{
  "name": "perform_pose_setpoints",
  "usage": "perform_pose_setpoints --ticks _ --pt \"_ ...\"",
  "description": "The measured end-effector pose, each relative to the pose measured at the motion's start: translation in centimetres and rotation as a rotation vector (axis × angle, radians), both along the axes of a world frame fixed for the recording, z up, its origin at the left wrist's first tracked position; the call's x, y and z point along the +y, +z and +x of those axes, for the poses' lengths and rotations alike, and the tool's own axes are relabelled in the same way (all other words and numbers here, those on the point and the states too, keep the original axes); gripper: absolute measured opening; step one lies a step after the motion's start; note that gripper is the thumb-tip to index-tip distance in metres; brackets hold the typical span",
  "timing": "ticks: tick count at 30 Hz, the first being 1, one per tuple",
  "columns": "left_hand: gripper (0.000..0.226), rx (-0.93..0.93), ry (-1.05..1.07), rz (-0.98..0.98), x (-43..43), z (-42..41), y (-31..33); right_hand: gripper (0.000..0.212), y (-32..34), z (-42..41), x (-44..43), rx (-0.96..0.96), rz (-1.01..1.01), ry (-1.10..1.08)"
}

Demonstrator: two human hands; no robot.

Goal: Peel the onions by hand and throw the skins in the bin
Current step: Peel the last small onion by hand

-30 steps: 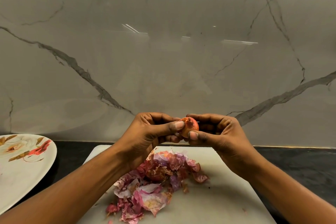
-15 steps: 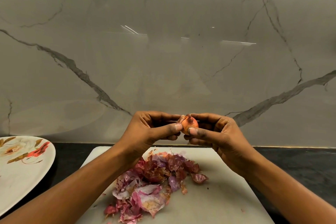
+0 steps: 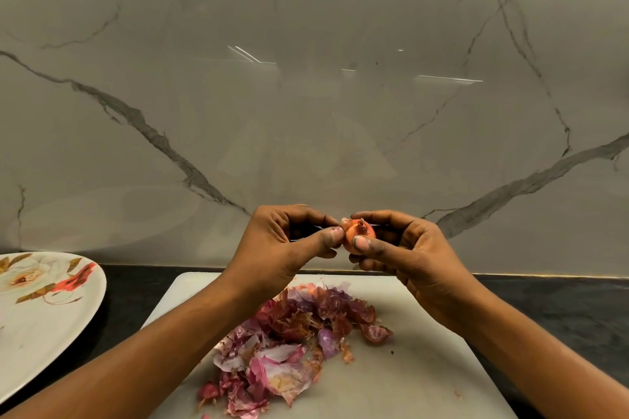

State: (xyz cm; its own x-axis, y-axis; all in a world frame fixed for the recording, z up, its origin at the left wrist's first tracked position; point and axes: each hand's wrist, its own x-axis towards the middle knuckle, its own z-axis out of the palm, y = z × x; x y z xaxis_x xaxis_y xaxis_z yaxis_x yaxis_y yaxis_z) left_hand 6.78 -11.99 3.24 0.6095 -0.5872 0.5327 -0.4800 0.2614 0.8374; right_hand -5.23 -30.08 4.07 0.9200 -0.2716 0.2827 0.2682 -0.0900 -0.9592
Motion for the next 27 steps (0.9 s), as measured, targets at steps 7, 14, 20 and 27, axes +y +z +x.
perform_pose_setpoints --ticks 7,14,20,27 --pt "0.013 0.096 -0.008 -0.044 -0.07 0.06 0.2 0.041 -0.03 -0.04 -0.18 -0.011 0.046 0.05" --pt "0.014 0.18 0.023 -0.075 0.2 0.42 0.5 0.039 0.29 -0.16 -0.78 -0.048 0.163 0.141" --pt "0.02 0.113 0.009 0.011 0.55 0.12 0.45 0.037 0.08 0.1 -0.73 -0.043 0.165 0.123" --pt "0.023 0.156 -0.047 0.06 0.55 -0.34 0.7 0.037 0.33 -0.07 -0.49 -0.004 0.08 0.087"
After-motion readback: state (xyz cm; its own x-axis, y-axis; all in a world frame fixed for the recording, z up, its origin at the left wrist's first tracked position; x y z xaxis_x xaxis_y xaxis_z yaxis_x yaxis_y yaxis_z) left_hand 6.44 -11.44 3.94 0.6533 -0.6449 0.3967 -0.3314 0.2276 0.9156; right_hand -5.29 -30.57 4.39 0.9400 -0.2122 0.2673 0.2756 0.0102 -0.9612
